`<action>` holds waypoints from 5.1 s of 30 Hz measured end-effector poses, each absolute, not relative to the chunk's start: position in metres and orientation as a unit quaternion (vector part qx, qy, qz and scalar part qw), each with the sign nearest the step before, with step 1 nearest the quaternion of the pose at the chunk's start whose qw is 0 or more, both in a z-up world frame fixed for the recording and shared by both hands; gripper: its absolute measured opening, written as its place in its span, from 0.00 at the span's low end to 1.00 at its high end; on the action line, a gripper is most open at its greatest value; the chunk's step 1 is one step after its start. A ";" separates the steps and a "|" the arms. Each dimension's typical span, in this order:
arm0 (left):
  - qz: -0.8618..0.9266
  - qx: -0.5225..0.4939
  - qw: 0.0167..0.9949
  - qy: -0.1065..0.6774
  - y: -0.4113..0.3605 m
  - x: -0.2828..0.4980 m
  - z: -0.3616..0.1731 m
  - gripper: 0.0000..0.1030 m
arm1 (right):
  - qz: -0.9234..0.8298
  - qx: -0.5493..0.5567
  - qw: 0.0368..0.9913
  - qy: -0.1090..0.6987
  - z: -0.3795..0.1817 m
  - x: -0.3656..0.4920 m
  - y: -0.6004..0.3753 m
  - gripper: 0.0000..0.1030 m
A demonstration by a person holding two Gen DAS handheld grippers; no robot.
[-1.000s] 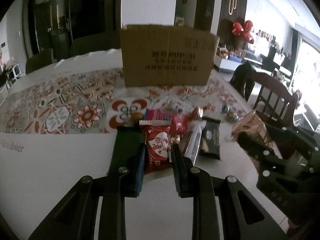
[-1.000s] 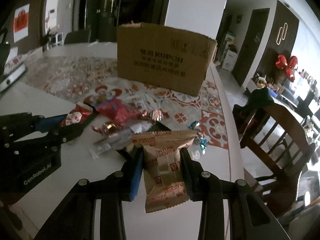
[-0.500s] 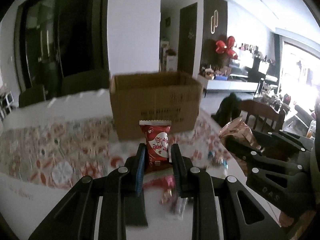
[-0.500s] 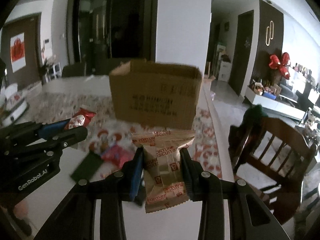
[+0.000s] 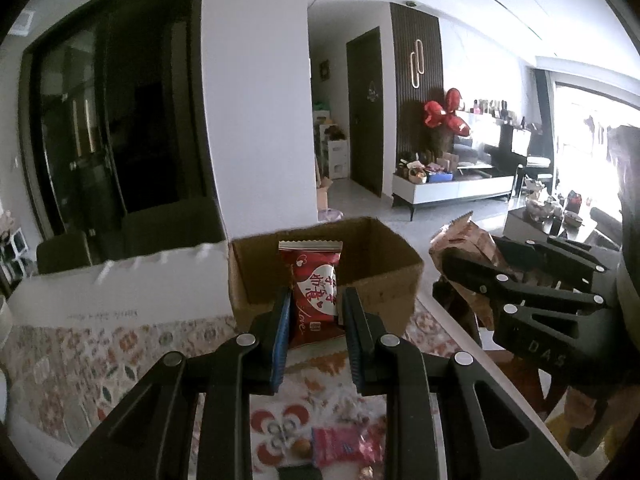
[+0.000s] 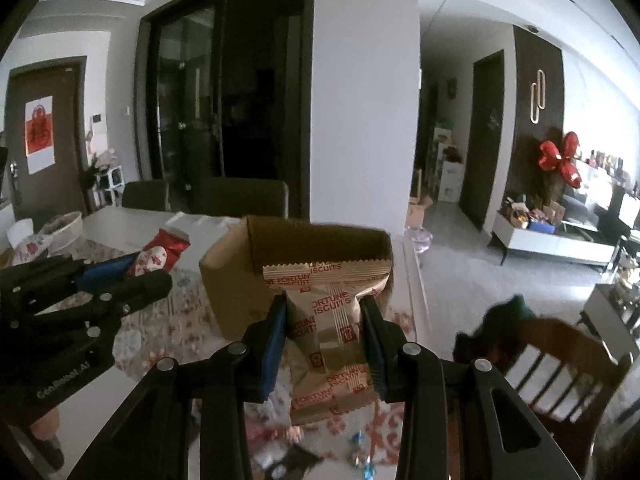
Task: Organize snacks
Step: 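Carry both packets into the cardboard box and open both tools to release them, then move both tools back from the box to the remaining snacks on the table, then grasp the blue foil candy with the right tool while the left tool grasps a gold foil candy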
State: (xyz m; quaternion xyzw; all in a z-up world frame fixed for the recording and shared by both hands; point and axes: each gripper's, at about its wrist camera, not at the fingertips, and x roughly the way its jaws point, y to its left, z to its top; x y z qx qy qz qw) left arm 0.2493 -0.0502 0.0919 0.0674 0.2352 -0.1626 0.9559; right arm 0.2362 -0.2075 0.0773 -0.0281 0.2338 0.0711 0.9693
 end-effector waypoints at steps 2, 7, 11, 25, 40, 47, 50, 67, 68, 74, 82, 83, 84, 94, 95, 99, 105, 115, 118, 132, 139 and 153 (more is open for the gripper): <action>-0.160 0.071 0.956 0.236 -0.051 0.261 0.098 0.25 | 0.082 -0.027 0.969 0.233 0.086 0.252 -0.207 0.36; -0.163 0.069 0.952 0.251 -0.053 0.293 0.110 0.25 | 0.094 -0.024 0.967 0.236 0.102 0.284 -0.207 0.36; -0.170 0.064 0.944 0.275 -0.055 0.319 0.114 0.25 | 0.113 -0.017 0.957 0.265 0.107 0.318 -0.207 0.36; -0.157 0.031 0.923 0.350 -0.059 0.394 0.083 0.25 | 0.111 0.019 0.937 0.330 0.080 0.396 -0.219 0.36; -0.127 0.041 0.932 0.337 -0.048 0.389 0.078 0.72 | 0.061 0.006 0.941 0.333 0.064 0.400 -0.226 0.65; -0.135 0.040 0.939 0.313 -0.043 0.352 0.088 0.76 | 0.063 -0.008 0.949 0.309 0.072 0.361 -0.221 0.66; -0.133 0.041 0.943 0.302 -0.041 0.336 0.092 0.76 | 0.058 -0.018 0.953 0.298 0.075 0.340 -0.220 0.68; -0.202 0.104 0.936 0.270 -0.070 0.246 0.075 0.76 | 0.014 -0.005 0.963 0.267 0.062 0.240 -0.242 0.68; -0.205 0.106 0.934 0.273 -0.072 0.244 0.073 0.76 | 0.012 -0.006 0.963 0.270 0.058 0.236 -0.243 0.68; -0.232 0.126 0.918 0.295 -0.085 0.235 0.050 0.76 | 0.004 0.002 0.957 0.290 0.038 0.219 -0.254 0.68; -0.255 0.143 0.897 0.330 -0.101 0.232 0.019 0.74 | -0.002 0.015 0.942 0.335 0.003 0.211 -0.267 0.68; -0.258 0.143 0.894 0.336 -0.101 0.233 0.015 0.73 | -0.003 0.017 0.940 0.342 -0.003 0.210 -0.268 0.68; -0.258 0.144 0.892 0.341 -0.102 0.234 0.010 0.72 | -0.004 0.018 0.938 0.346 -0.006 0.209 -0.268 0.68; -0.276 0.142 0.865 0.394 -0.110 0.243 -0.034 0.65 | -0.009 0.025 0.919 0.394 -0.048 0.211 -0.274 0.68; -0.279 0.141 0.863 0.397 -0.111 0.244 -0.036 0.64 | -0.009 0.026 0.918 0.396 -0.051 0.211 -0.274 0.68; -0.301 0.131 0.847 0.418 -0.116 0.250 -0.048 0.55 | -0.008 0.030 0.913 0.408 -0.062 0.215 -0.275 0.68; -0.321 0.124 0.827 0.444 -0.124 0.262 -0.065 0.45 | -0.001 0.041 0.904 0.425 -0.077 0.223 -0.277 0.63; -0.324 0.113 0.811 0.474 -0.130 0.277 -0.086 0.32 | 0.012 0.050 0.894 0.446 -0.092 0.232 -0.274 0.55; -0.319 0.111 0.810 0.479 -0.130 0.280 -0.090 0.30 | 0.015 0.055 0.891 0.450 -0.095 0.235 -0.274 0.53; -0.309 0.084 0.804 0.501 -0.131 0.290 -0.100 0.24 | 0.022 0.067 0.881 0.468 -0.108 0.245 -0.271 0.35; -0.303 0.075 0.806 0.503 -0.129 0.291 -0.097 0.23 | 0.031 0.073 0.881 0.467 -0.108 0.245 -0.269 0.24; -0.293 0.057 0.842 0.449 -0.108 0.272 -0.045 0.23 | 0.052 0.078 0.903 0.419 -0.063 0.233 -0.256 0.24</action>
